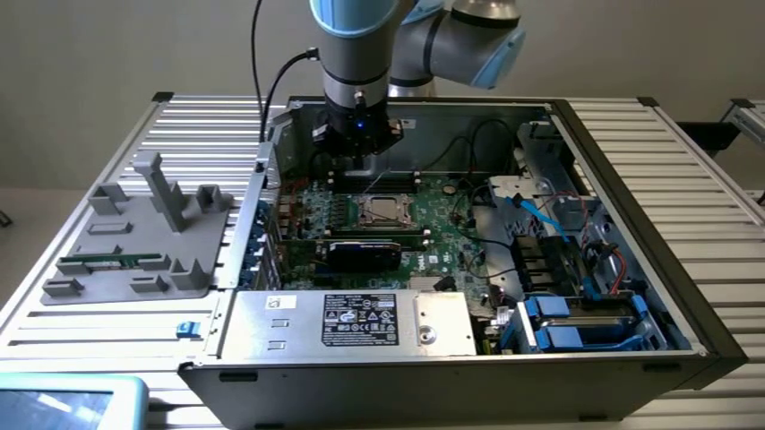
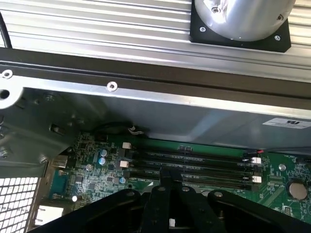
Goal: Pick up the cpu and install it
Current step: 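Install the first cpu locking lever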
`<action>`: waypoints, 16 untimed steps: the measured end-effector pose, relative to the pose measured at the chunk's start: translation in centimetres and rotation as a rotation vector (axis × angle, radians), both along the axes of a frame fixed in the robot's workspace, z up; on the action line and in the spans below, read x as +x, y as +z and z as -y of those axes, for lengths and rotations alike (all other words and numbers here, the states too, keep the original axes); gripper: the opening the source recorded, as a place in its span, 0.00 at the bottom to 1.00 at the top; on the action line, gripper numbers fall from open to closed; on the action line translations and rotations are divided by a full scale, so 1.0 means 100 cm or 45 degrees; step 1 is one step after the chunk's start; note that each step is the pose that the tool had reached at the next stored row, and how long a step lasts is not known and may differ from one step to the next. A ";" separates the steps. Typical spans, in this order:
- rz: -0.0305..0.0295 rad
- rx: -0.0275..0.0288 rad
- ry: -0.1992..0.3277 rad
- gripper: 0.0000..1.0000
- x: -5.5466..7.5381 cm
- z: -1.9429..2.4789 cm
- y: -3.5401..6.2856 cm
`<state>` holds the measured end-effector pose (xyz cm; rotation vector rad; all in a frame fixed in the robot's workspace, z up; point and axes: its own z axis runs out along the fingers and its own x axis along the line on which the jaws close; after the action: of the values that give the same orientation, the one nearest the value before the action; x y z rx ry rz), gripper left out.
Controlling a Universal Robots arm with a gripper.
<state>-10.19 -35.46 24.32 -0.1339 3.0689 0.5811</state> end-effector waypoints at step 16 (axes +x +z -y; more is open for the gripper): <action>-0.0134 -0.0036 0.010 0.09 0.006 0.0017 -0.0096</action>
<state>-9.55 -35.63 23.36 -0.1430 3.0808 0.5797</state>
